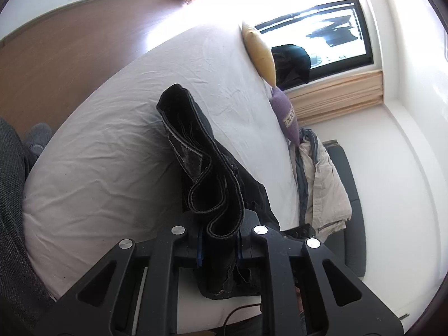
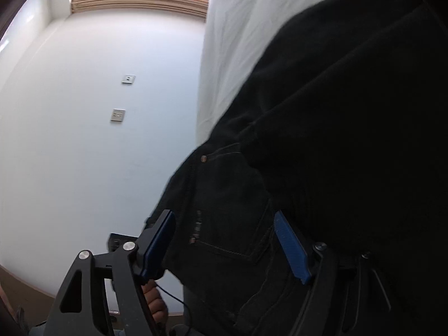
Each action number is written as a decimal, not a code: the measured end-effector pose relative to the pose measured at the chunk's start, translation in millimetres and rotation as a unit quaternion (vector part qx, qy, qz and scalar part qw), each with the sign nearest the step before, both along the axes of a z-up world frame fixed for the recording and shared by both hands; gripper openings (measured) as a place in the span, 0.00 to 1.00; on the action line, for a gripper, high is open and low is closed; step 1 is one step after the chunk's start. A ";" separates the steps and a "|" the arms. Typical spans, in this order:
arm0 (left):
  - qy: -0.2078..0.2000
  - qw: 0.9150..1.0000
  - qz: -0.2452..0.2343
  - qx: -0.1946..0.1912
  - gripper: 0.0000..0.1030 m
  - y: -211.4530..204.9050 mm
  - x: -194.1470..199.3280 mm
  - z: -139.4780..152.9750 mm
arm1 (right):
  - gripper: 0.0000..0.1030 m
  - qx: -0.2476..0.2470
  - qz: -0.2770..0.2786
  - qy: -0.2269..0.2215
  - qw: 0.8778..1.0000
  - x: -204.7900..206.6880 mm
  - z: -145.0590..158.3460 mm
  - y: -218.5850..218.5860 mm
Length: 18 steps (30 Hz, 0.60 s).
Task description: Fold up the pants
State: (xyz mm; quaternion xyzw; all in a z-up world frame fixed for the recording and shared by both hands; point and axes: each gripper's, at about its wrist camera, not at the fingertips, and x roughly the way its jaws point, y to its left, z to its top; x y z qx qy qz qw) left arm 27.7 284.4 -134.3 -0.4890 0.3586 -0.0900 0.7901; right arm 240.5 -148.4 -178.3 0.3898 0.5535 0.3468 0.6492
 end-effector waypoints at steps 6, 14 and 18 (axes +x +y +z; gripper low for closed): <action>-0.036 0.996 -0.046 0.072 0.13 -40.2 11.0 53.5 | 0.57 0.001 -0.004 -0.007 1.000 -2.1 6.0 -4.1; -0.089 0.968 -0.150 0.180 0.13 -150.2 43.0 112.3 | 0.80 0.042 -0.040 -0.060 0.997 -15.9 60.4 -75.2; -0.095 0.944 -0.213 0.235 0.13 -220.8 51.0 109.5 | 0.82 0.034 -0.008 -0.096 0.995 -19.4 92.5 -93.1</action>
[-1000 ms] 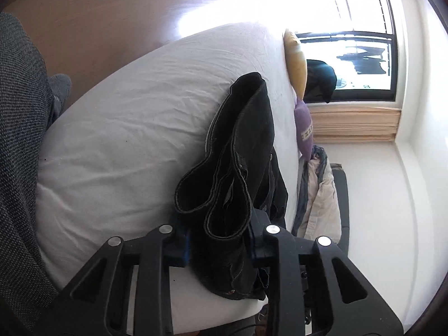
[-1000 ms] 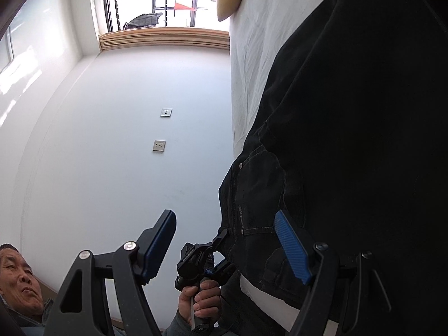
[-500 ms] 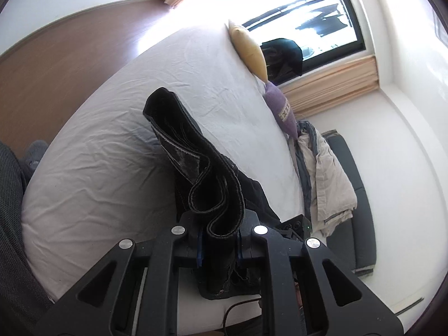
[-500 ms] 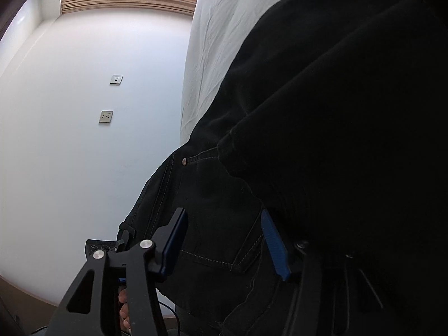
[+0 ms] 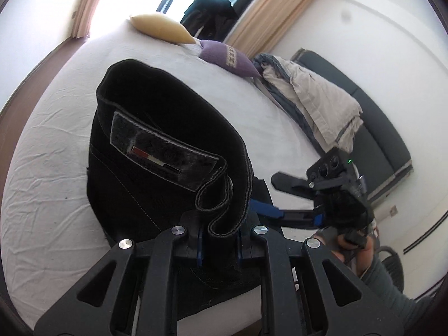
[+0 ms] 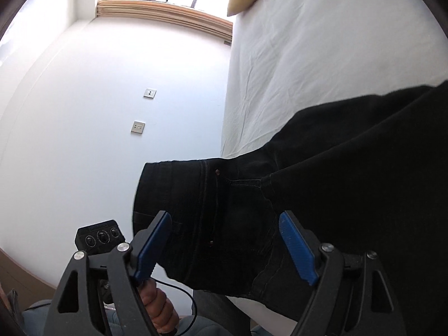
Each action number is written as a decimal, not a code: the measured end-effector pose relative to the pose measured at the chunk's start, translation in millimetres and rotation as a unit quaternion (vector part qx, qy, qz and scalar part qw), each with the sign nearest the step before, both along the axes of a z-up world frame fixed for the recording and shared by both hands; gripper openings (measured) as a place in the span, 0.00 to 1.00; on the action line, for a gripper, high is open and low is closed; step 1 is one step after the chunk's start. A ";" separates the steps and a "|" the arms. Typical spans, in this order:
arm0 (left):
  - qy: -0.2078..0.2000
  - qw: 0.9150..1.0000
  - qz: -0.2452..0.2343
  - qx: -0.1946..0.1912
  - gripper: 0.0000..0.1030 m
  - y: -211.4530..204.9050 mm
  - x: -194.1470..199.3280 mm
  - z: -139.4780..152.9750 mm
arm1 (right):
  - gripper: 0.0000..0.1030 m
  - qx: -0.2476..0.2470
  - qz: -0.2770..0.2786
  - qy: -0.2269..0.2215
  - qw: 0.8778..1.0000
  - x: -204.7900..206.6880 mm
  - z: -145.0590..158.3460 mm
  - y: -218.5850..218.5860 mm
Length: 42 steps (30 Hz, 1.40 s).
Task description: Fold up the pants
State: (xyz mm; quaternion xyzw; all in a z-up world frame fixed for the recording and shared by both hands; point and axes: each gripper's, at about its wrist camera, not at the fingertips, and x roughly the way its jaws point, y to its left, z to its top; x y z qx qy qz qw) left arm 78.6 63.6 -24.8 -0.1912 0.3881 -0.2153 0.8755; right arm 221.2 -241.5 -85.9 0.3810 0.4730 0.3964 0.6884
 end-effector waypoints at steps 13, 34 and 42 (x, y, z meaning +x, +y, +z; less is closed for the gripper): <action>-0.015 0.970 -0.156 0.186 0.14 -174.9 -5.3 -47.3 | 0.39 -0.189 0.035 -0.018 0.981 4.7 -9.6 -23.1; -0.010 0.951 -0.219 0.216 0.13 -279.6 8.7 -103.1 | 0.15 -0.222 -0.046 0.019 0.974 -5.7 -57.4 -100.5; -0.005 0.956 -0.221 0.191 0.21 -280.3 8.0 -113.3 | 0.23 -0.157 -0.061 0.039 0.985 -5.4 -81.7 -116.4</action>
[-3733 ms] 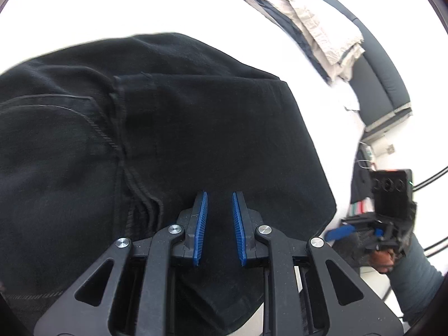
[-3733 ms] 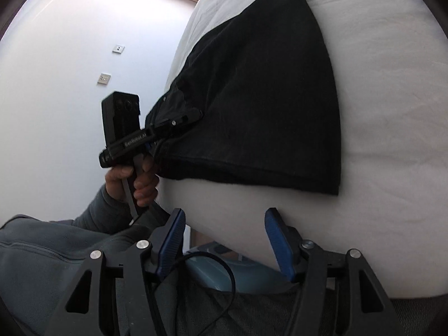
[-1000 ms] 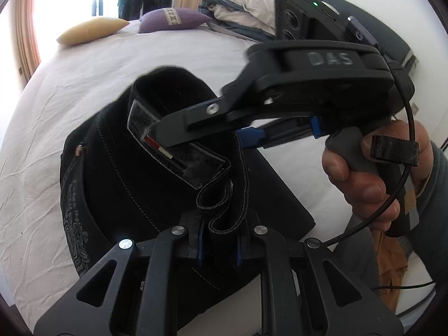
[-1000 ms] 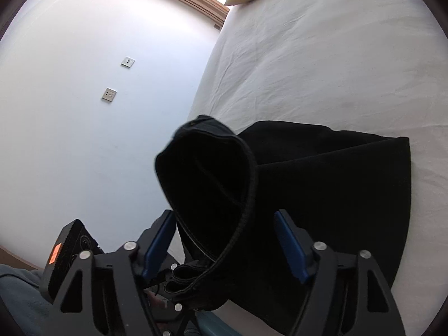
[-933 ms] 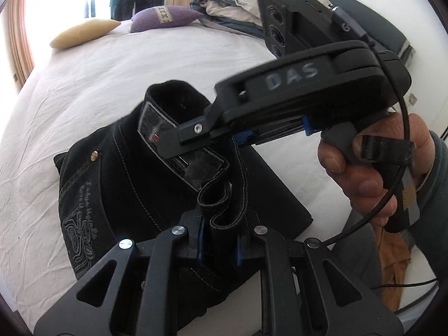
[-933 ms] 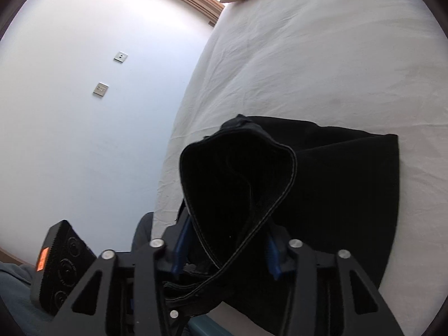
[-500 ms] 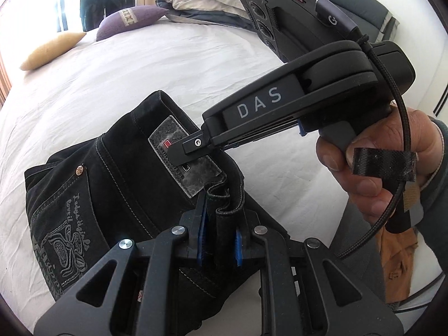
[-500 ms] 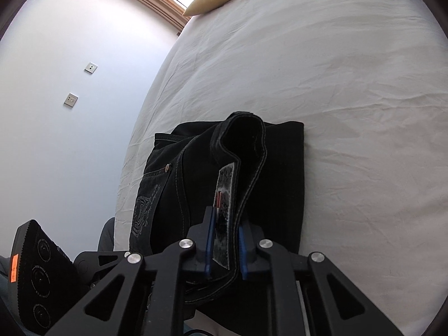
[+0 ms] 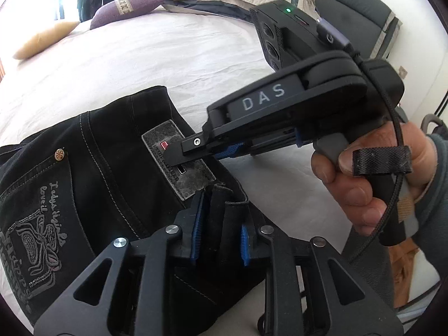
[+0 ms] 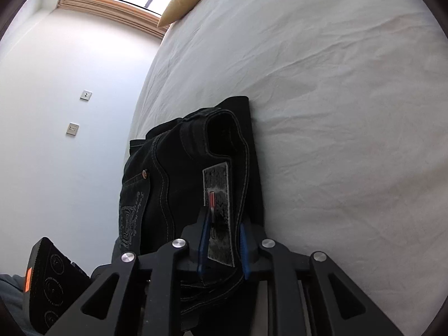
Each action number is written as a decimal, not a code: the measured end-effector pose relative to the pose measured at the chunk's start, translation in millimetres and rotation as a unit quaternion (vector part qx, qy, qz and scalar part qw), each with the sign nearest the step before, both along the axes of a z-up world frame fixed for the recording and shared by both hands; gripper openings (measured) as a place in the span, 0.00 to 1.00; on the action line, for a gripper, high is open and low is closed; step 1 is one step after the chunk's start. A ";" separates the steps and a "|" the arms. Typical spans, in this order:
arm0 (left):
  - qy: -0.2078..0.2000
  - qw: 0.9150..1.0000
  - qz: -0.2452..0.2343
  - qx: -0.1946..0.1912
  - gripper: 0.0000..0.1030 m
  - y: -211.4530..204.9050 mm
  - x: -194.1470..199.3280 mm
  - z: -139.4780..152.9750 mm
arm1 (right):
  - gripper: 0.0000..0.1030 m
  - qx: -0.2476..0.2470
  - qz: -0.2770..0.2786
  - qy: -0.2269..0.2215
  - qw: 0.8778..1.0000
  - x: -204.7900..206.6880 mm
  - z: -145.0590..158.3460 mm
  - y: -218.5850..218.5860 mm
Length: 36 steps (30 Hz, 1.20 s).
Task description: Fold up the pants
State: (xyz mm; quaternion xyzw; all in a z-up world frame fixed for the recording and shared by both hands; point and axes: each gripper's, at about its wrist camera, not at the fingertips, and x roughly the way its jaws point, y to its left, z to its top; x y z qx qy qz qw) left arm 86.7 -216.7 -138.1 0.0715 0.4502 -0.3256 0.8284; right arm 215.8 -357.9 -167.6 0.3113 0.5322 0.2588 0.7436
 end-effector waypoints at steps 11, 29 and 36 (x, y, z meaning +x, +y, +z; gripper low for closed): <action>-0.044 0.986 0.124 -0.106 0.81 153.2 3.8 70.3 | 0.60 0.012 -0.033 -0.069 0.997 -21.4 69.2 -3.3; -0.020 0.984 0.125 -0.122 0.79 191.7 52.6 53.1 | 0.40 0.027 -0.028 -0.042 0.998 -46.2 39.2 18.9; 0.051 0.985 0.087 -0.137 0.67 183.1 118.9 16.8 | 0.48 0.027 0.027 -0.025 0.999 -4.7 27.4 65.1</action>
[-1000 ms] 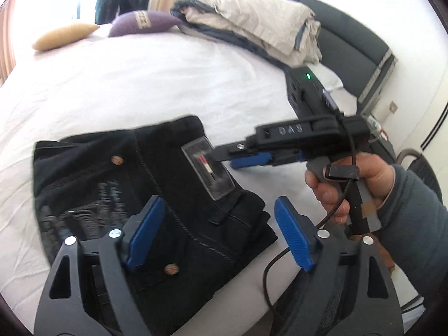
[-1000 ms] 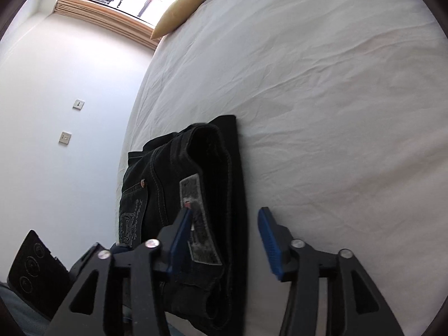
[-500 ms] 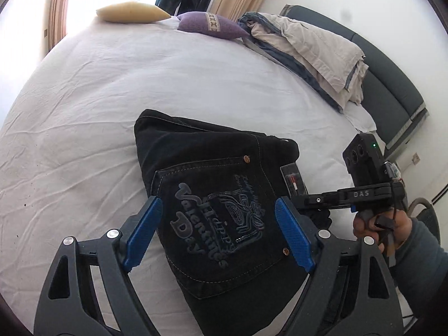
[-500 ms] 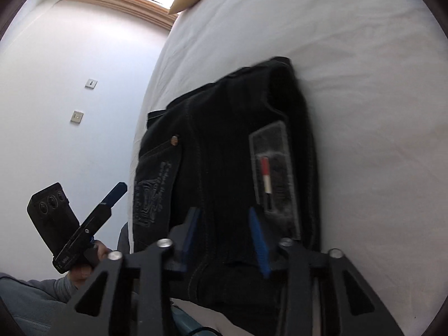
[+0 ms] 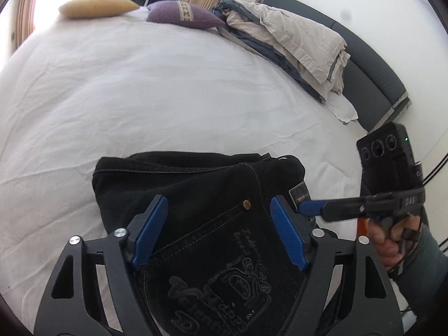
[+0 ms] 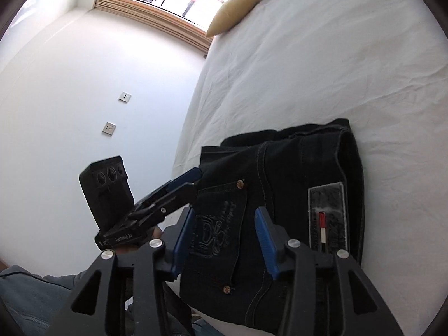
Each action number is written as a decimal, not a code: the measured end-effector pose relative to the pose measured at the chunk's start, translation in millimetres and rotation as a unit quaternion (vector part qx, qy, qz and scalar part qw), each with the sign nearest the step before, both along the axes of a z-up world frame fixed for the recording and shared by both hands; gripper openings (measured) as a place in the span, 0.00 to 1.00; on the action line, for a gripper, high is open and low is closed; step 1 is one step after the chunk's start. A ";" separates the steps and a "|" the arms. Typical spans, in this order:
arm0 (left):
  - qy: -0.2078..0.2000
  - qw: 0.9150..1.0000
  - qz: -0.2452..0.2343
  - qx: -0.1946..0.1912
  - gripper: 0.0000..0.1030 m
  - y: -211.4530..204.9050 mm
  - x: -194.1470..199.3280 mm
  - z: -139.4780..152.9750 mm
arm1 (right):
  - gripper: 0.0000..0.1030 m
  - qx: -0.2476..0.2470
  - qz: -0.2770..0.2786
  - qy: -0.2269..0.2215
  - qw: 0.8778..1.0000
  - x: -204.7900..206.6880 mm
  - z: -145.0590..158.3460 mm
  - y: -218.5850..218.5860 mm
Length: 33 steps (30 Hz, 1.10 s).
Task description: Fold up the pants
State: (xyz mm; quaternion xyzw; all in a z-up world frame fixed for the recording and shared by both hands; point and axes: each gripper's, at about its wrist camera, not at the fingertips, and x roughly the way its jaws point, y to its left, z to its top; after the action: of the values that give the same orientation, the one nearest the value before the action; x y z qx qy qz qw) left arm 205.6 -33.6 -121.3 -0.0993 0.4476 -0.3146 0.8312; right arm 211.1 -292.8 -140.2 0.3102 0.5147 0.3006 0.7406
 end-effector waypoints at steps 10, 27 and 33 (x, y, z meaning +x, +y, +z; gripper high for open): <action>-0.030 0.996 -0.048 -0.069 0.64 25.9 -60.6 -4.1 | 0.50 0.054 -0.032 -0.009 0.998 -31.5 -15.0 -18.6; -0.017 0.993 -0.117 0.017 0.71 38.3 -159.8 -19.2 | 0.73 0.023 -0.117 -0.049 0.992 -92.1 7.8 -91.0; 0.007 0.996 0.046 0.073 0.75 59.5 -108.1 -24.3 | 0.75 -0.002 -0.110 0.006 0.994 -36.7 -20.0 -88.2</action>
State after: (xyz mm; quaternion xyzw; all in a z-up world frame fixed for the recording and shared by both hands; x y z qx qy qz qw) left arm 97.5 25.9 -145.7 -0.0613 0.4698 -0.2417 0.8468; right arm 174.4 -381.0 -160.2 0.3656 0.4827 0.2142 0.7665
